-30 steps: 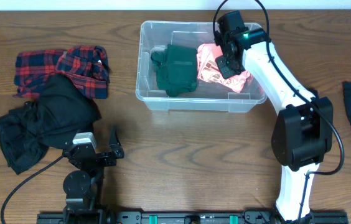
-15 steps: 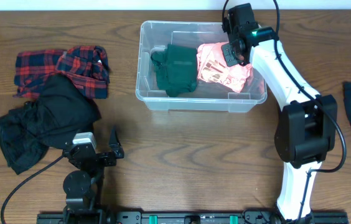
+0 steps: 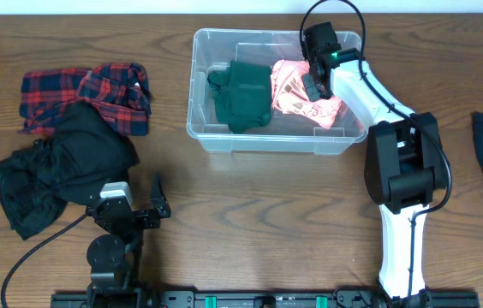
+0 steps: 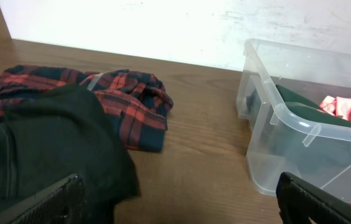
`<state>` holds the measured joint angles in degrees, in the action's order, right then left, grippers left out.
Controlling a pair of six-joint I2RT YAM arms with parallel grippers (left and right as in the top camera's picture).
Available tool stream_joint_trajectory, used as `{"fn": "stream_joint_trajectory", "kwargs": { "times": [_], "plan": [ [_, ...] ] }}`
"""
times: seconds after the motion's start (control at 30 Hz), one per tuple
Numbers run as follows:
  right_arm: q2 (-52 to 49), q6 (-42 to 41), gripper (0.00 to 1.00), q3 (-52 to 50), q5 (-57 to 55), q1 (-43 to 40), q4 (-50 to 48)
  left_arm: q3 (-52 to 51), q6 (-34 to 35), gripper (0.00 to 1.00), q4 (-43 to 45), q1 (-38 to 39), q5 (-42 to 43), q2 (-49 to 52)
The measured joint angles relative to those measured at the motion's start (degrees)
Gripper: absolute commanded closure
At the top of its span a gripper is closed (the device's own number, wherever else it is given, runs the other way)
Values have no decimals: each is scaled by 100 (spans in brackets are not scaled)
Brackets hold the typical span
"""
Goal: Pack container
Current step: 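Lower the pink t-shirt into the bin, release, and press it flat, then move the right gripper to the folded black shirt and grasp it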
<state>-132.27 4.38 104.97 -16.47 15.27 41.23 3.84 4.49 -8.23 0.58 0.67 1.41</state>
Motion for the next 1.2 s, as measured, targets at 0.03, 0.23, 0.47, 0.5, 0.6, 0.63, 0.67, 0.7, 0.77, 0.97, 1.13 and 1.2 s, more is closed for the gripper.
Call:
{"fn": "stream_joint_trajectory", "kwargs": {
  "times": [0.03,0.23,0.47,0.5,0.6,0.63,0.67,0.7,0.77,0.97,1.13,1.2],
  "plan": [
    [4,0,99,0,-22,0,7,0,0,2,0,0,-2,0],
    [490,22,48,-2,-44,0,297,0,0,2,0,0,0,0],
    [2271,-142,11,9,332,-46,1117,0,0,2,0,0,-2,0],
    [2527,-188,10,15,404,-83,1244,0,0,2,2,0,-2,0],
    [3200,-413,4,79,649,-365,1711,0,0,2,0,0,-2,0],
    [3355,-525,3,94,737,-522,1871,0,0,2,0,0,-2,0],
    [3480,-656,1,103,831,-708,2037,0,0,2,0,0,-2,0],
    [3560,-767,1,105,914,-883,2159,0,0,2,0,0,-2,0],
    [3635,-1034,1,105,1163,-1300,2430,0,0,2,2,0,-2,0],
    [3613,-1934,1,79,1696,-2424,3392,0,0,2,0,0,0,0],
    [3613,-2610,1,7,1827,-3202,3766,0,0,2,0,0,0,0],
    [3613,-2817,1,-59,1847,-3397,3792,0,0,2,0,0,0,0]
  ]
}}
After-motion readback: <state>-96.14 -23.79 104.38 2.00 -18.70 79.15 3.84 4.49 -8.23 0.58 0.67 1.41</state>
